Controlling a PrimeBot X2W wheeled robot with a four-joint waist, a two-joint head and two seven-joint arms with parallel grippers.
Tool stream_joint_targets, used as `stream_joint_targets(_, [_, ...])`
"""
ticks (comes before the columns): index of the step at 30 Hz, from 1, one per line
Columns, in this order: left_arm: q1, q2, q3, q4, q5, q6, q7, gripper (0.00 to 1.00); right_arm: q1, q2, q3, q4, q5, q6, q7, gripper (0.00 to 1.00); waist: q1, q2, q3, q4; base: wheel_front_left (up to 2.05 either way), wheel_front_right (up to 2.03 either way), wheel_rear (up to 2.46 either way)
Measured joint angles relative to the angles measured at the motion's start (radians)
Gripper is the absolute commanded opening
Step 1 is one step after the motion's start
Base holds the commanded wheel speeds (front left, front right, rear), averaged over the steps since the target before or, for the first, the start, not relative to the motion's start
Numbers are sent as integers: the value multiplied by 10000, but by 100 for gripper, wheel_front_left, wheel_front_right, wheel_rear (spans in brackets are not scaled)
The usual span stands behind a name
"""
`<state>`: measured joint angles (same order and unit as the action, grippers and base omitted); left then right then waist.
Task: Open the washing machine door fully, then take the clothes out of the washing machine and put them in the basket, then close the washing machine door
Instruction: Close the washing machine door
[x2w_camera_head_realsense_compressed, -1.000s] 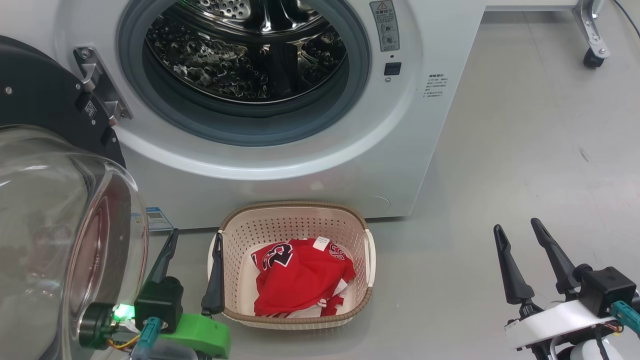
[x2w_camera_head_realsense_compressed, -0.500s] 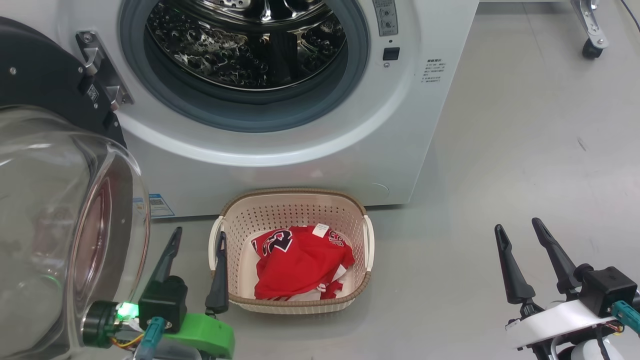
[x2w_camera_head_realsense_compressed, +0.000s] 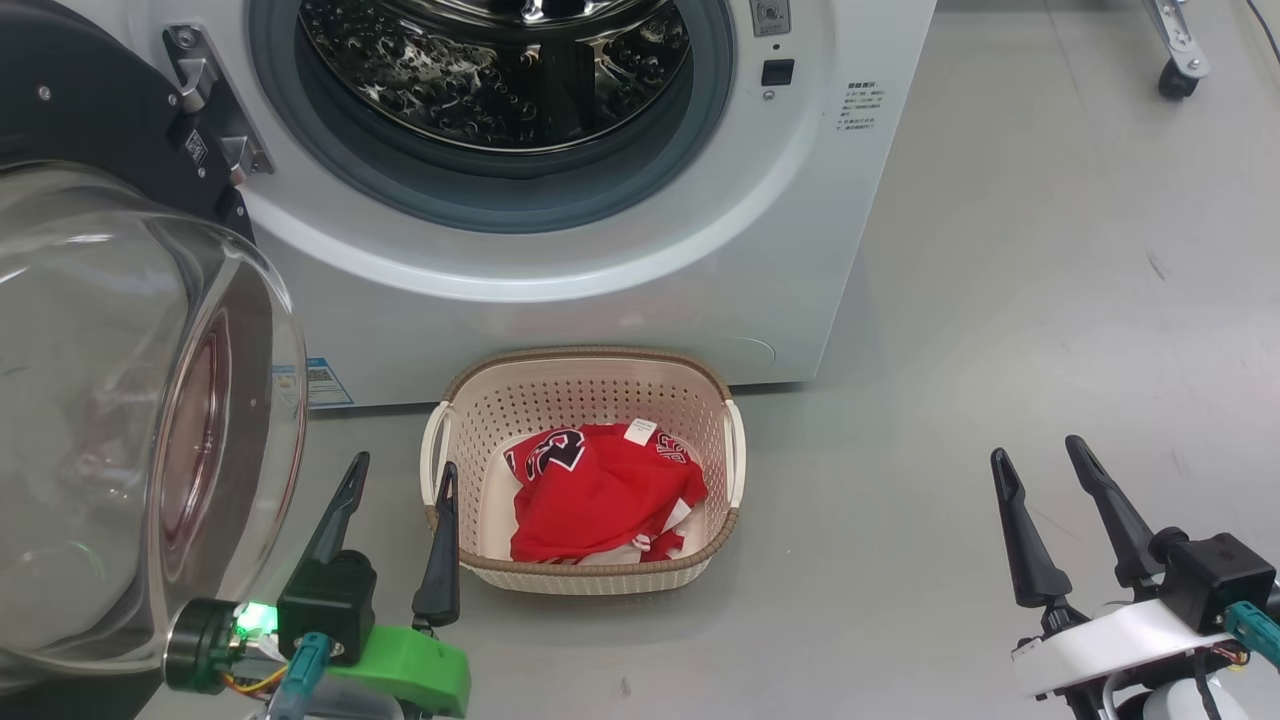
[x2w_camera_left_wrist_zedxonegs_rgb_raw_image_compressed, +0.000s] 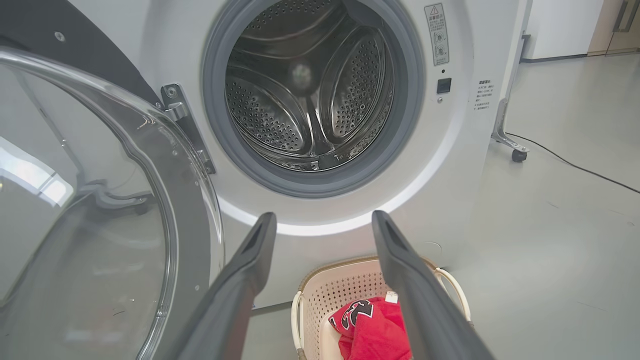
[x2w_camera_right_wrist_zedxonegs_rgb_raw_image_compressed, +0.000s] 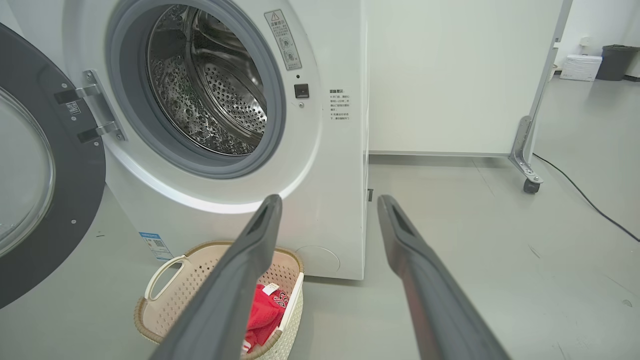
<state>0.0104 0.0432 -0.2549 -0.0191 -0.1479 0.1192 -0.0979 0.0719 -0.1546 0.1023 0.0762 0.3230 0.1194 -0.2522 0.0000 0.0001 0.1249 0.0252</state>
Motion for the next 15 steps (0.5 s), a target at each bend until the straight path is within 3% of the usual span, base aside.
stream_joint_targets(15, [6, 0, 15, -44, 0, 0, 2, 100, 0, 0, -4, 6, -13, 2, 0, 100, 0, -1, -37, 21, -5, 5, 0])
